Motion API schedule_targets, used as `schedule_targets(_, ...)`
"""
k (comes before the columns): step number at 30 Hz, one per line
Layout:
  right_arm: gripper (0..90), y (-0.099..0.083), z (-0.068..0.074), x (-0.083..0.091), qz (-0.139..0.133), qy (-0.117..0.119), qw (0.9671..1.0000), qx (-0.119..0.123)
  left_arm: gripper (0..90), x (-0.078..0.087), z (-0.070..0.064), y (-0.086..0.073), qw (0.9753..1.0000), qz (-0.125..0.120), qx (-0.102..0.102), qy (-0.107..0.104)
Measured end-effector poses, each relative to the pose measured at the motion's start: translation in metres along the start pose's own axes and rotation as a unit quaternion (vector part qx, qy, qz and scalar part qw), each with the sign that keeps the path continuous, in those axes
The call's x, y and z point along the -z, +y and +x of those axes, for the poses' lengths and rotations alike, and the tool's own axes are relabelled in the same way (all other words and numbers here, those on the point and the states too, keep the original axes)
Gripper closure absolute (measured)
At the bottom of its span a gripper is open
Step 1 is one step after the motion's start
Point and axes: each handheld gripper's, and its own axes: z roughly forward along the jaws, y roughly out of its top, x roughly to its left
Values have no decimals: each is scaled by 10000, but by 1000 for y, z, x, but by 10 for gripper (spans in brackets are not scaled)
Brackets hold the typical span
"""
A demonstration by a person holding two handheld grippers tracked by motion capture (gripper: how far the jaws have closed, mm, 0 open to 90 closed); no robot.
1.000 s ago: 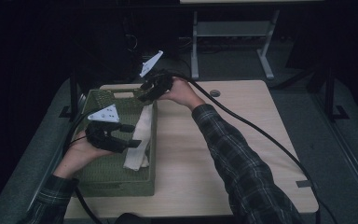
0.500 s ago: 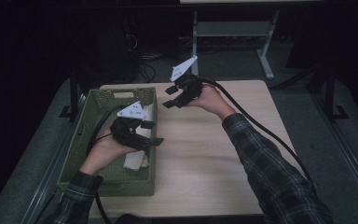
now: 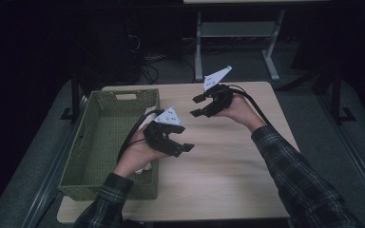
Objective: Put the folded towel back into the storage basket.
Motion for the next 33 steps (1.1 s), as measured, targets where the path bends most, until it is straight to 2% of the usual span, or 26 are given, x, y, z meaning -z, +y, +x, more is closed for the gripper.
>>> schedule_targets(8, 374, -25, 3, 7, 55, -56, 9999, -88, 308, -24, -15, 4, 9996, -60, -176, -212)
schedule_targets(18, 366, -55, 8, 1, 96, -50, 9995, -294, 305, -55, -41, 8, 9983, -89, -321, -474)
schedule_targets(25, 361, -79, 11, -6, 134, -38, 9991, -399, 304, -86, -54, 2, 9973, -35, -384, -620)
schedule_targets(30, 354, -96, 11, -10, 164, -39, 9985, -517, 298, -109, -59, -6, 9962, -12, -333, -811)
schedule_targets(31, 352, -99, 12, -11, 180, -23, 9980, -606, 298, -114, -61, -9, 9962, -1, -314, -811)
schedule_targets(33, 344, -106, 12, -13, 227, -75, 9980, -577, 296, -123, -62, -14, 9961, 35, -299, -826)
